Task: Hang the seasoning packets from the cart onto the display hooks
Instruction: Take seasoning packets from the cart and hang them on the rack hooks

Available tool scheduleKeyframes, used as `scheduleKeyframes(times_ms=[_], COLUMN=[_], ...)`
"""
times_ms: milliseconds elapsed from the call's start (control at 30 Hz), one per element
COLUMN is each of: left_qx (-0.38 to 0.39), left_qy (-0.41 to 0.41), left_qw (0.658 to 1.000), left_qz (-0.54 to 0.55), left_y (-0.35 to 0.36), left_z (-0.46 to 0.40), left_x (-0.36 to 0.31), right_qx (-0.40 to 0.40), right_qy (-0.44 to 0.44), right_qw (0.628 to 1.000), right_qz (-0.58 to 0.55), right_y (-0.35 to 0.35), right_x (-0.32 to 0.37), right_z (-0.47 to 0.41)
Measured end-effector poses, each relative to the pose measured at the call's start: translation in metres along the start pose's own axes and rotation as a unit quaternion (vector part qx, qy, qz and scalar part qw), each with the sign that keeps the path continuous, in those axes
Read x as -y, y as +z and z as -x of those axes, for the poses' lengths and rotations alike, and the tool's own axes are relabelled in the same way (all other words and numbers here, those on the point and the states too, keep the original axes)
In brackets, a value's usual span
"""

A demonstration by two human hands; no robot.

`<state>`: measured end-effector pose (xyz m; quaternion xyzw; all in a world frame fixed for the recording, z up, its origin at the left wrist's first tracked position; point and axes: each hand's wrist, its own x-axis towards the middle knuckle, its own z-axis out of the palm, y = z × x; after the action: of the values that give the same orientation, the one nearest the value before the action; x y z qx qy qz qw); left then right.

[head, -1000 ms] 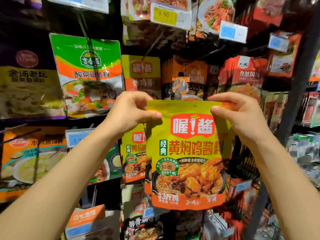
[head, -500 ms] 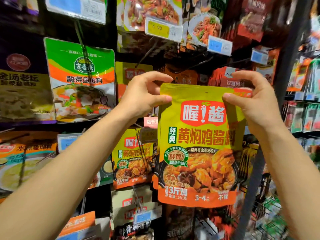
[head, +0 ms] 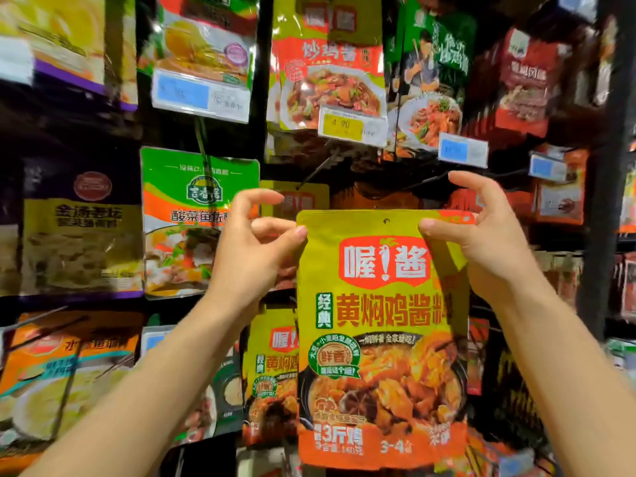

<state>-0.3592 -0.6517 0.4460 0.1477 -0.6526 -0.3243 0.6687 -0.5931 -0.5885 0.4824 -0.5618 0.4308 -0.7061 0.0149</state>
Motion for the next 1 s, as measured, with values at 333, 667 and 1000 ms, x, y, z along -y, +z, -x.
scheduleKeyframes(times_ms=[333,667,1000], left_qx=[-0.094,-0.165,-0.171], left_qy=[0.077,0.172,0.175], left_qw=[0.986,0.948,0.941], left_qz=[-0.114,-0.212,-0.233], left_y=[-0.014,0.004,0.003], left_z=[-0.096,-0.133,-0.135], left_x=[-0.016,0.007,0.031], right_qx=[0.043,0.024,0.073], right_qy=[0.042,-0.011,-0.047], right_qw=[0.989,0.99,0.987], right_qz=[-0.133,-0.141,-0.132], right_y=[0.069,0.09,0.09], right_x=[0.002,-0.029,-0.044], right_z=[-0.089,-0.134,-0.148])
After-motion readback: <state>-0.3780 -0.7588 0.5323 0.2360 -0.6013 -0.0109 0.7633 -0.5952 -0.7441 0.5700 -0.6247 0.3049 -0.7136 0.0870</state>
